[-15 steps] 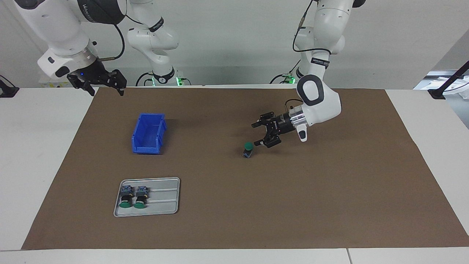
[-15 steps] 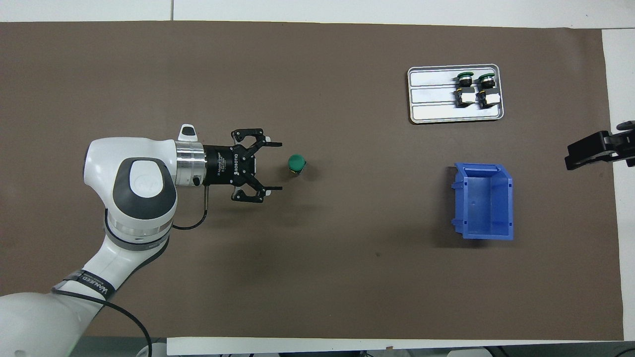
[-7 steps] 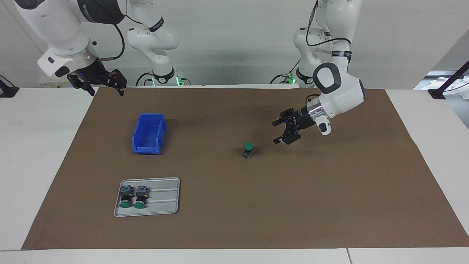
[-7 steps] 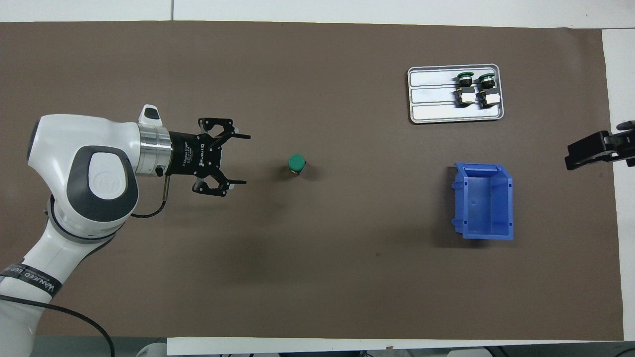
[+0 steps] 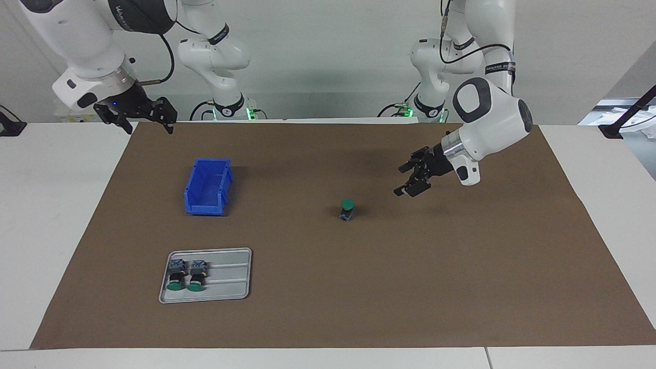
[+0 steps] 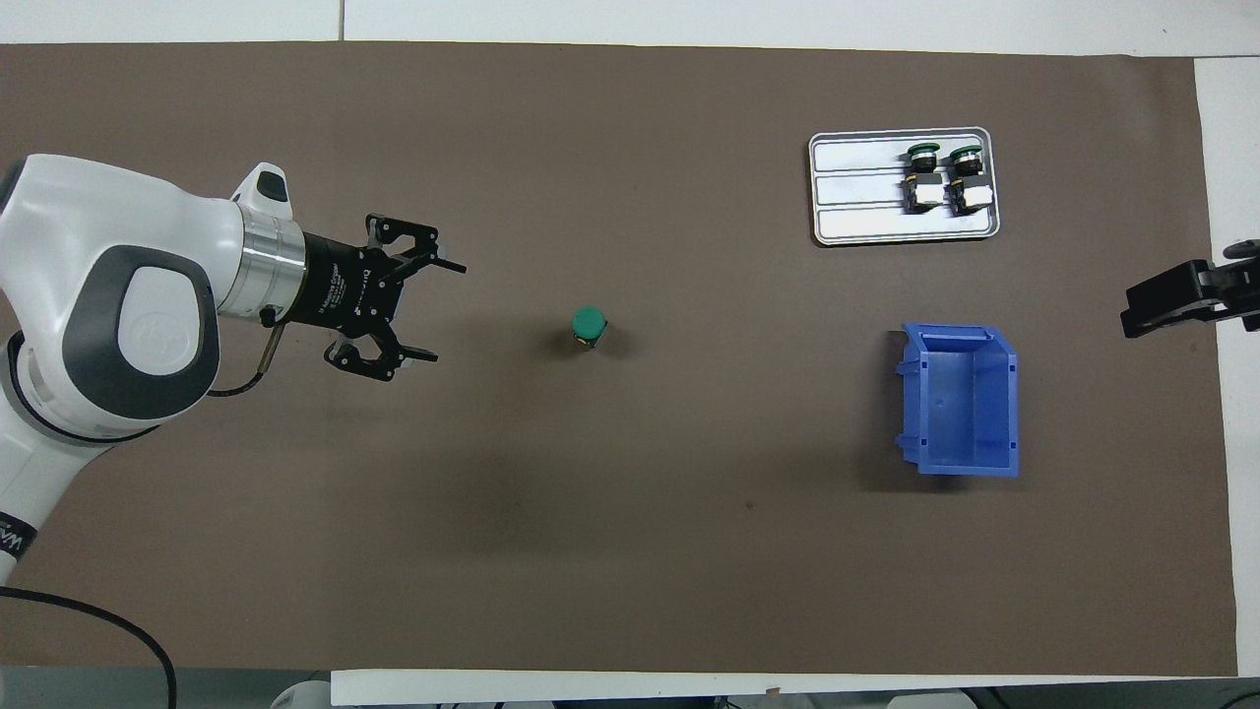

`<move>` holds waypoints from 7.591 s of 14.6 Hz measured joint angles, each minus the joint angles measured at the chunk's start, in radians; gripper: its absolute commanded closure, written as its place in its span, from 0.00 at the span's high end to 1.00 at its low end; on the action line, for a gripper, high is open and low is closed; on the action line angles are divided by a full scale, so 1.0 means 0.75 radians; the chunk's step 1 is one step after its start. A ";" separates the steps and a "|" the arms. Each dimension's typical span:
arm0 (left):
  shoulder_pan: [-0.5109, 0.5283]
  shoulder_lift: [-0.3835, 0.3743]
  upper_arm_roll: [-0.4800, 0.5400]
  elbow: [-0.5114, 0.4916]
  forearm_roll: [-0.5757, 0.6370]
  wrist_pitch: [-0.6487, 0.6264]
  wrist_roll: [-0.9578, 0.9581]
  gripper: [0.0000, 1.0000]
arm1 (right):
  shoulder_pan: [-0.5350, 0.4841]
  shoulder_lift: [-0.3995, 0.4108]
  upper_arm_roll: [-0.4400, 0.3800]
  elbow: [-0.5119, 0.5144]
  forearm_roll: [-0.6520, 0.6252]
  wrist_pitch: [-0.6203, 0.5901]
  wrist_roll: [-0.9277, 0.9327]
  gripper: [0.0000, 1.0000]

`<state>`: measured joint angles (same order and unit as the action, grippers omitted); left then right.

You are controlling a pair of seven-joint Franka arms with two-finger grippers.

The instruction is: Place and press button with both arms

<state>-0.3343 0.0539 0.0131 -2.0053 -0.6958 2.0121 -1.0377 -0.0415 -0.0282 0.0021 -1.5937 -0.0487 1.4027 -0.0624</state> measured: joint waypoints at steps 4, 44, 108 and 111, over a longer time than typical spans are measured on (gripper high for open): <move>-0.012 0.000 -0.019 0.071 0.320 -0.077 0.024 1.00 | 0.000 0.000 0.000 0.000 0.000 0.000 0.000 0.99; -0.449 0.499 -0.036 0.558 0.771 -0.043 0.272 0.00 | 0.000 0.000 0.000 0.000 0.000 0.000 0.000 0.99; 0.406 -0.208 0.019 0.409 0.895 -0.771 1.315 1.00 | 0.888 0.807 0.054 0.129 0.133 0.918 1.573 0.99; 0.409 -0.208 0.019 0.409 0.926 -0.771 1.325 1.00 | 0.888 0.798 0.053 0.098 0.132 0.924 1.572 0.99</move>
<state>-0.0272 -0.1021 0.0277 -1.6984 -0.0010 1.4340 -0.0436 0.6245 0.5703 0.0419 -1.5205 0.0502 2.0957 1.1166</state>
